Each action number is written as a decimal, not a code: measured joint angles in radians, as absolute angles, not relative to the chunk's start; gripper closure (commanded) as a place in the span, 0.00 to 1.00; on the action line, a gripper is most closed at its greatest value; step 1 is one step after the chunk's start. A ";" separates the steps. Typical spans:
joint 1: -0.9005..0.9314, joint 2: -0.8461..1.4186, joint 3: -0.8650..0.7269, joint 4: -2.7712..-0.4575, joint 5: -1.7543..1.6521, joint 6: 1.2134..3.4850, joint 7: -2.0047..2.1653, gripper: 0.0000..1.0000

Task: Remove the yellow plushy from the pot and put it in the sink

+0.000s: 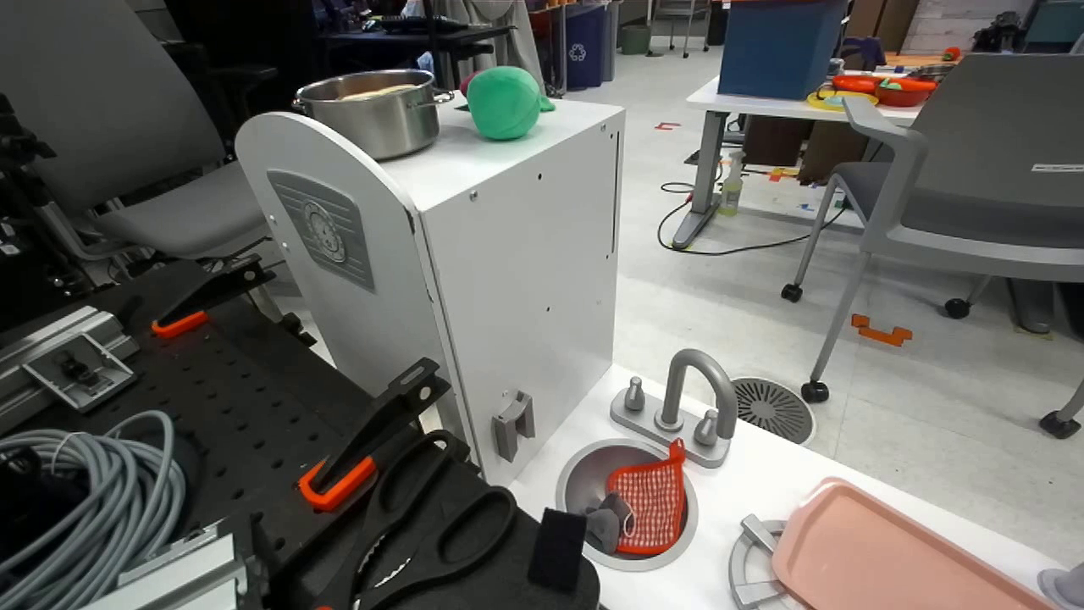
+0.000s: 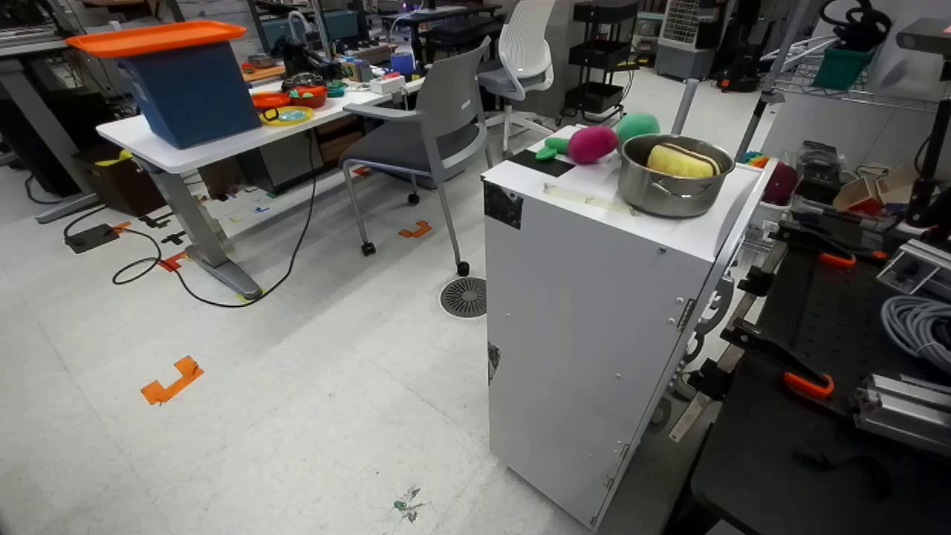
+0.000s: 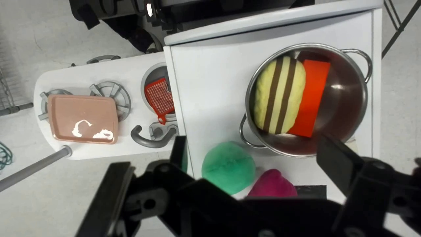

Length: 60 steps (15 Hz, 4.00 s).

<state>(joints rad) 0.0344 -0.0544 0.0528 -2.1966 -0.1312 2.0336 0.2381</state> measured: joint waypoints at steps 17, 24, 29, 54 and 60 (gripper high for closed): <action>0.049 0.017 0.062 -2.202 -0.129 2.106 0.210 0.00; 0.088 0.087 0.077 -2.208 -0.132 2.242 0.167 0.00; 0.102 0.119 0.086 -2.211 -0.115 2.259 0.164 0.00; 0.085 0.129 0.039 -2.290 -0.077 2.257 0.349 0.00; 0.087 0.131 0.036 -2.282 -0.077 2.258 0.349 0.00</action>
